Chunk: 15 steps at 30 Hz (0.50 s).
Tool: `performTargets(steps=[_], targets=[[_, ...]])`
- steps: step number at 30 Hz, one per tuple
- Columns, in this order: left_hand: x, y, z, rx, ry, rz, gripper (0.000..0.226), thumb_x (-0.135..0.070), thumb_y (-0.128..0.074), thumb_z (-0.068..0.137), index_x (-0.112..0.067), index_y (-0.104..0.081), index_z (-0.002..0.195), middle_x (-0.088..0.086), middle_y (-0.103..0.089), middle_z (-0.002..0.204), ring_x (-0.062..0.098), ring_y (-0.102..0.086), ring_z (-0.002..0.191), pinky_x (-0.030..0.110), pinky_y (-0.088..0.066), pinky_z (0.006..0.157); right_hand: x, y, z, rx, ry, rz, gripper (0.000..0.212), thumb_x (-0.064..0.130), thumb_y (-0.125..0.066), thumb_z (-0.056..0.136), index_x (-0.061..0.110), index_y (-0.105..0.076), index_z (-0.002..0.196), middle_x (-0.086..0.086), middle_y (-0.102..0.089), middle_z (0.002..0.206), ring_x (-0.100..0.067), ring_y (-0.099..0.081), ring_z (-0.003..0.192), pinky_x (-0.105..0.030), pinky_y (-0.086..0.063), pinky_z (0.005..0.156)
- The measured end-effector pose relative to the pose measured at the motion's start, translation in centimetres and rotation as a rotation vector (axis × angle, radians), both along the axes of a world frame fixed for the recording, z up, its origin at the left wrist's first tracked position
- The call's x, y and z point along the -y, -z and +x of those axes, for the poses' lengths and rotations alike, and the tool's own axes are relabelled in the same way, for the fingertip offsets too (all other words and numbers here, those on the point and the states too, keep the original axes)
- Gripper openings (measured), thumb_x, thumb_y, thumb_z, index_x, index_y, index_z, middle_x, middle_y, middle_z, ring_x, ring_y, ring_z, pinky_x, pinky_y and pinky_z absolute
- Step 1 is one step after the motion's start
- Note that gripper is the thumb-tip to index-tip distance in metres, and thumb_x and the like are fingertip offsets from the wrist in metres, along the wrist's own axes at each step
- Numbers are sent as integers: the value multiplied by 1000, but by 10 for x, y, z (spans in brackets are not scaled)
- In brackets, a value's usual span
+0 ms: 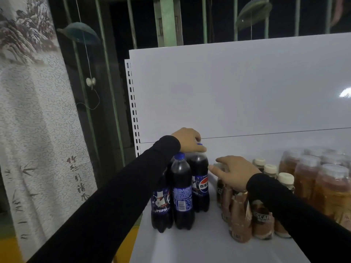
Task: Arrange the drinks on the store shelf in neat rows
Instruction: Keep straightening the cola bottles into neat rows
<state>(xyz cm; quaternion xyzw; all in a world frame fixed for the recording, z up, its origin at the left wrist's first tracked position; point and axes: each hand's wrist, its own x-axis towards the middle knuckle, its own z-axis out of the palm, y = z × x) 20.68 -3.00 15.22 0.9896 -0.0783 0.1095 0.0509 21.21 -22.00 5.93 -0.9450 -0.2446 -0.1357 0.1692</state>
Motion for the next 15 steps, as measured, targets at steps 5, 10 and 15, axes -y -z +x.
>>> performTargets(steps=[5, 10, 15], targets=[[11, 8, 0, 64, 3, 16, 30, -28, -70, 89, -13, -68, 115, 4, -65, 117, 17, -57, 97, 27, -45, 81, 5, -6, -12, 44, -11, 52, 67, 67, -34, 94, 23, -48, 143, 0, -52, 145, -17, -47, 132, -32, -36, 106], [14, 9, -20, 93, 23, -80, 31, -26, -75, 86, -14, -70, 114, 3, -66, 116, 17, -59, 98, 28, -48, 86, 7, -3, -26, 45, -15, 101, 65, 62, -41, 95, 20, -44, 146, -1, -51, 145, -18, -48, 131, -30, -37, 105], [14, -1, -46, 142, 63, -227, 32, -29, -75, 86, -14, -71, 114, 1, -70, 112, 16, -64, 104, 30, -51, 92, 9, 1, -41, 10, -28, 206, 75, 64, -50, 91, 21, -35, 150, -1, -48, 147, -17, -47, 132, -29, -37, 102]])
